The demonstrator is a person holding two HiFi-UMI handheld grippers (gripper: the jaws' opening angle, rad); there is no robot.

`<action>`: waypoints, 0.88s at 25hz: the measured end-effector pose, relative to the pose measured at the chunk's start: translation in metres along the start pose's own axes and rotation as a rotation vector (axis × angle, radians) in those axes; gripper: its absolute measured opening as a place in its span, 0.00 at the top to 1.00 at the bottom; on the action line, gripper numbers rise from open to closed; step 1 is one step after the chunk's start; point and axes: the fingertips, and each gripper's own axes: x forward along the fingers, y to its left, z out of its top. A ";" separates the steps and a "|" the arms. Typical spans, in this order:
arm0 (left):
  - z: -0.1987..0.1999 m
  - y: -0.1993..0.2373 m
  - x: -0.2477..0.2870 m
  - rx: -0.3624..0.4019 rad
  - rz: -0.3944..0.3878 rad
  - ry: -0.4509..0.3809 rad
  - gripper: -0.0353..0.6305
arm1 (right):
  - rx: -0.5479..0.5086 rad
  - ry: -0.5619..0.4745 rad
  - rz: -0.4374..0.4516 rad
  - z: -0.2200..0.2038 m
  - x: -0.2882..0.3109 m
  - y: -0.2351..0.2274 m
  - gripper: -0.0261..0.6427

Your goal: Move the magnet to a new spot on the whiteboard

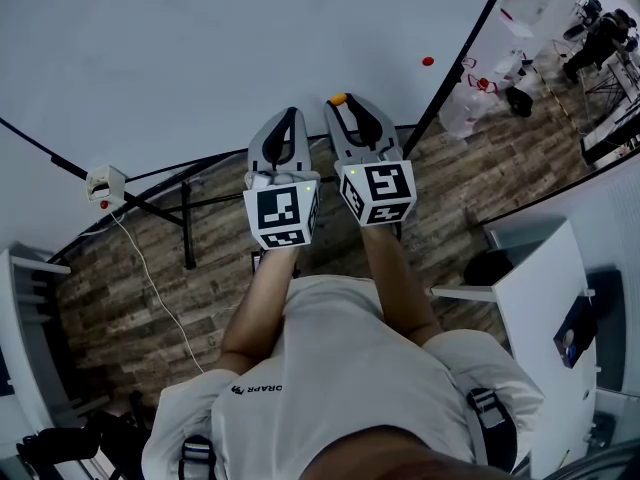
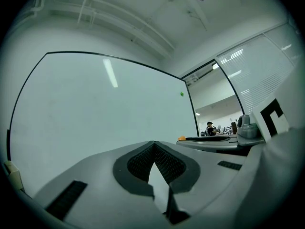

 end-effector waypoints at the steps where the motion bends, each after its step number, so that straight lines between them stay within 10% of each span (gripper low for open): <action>1: -0.001 0.000 0.000 0.000 0.000 0.001 0.94 | 0.001 0.000 0.000 -0.001 0.000 0.000 0.77; 22: -0.006 -0.001 -0.006 0.003 0.007 0.011 0.94 | 0.003 0.013 -0.004 -0.007 -0.003 -0.003 0.77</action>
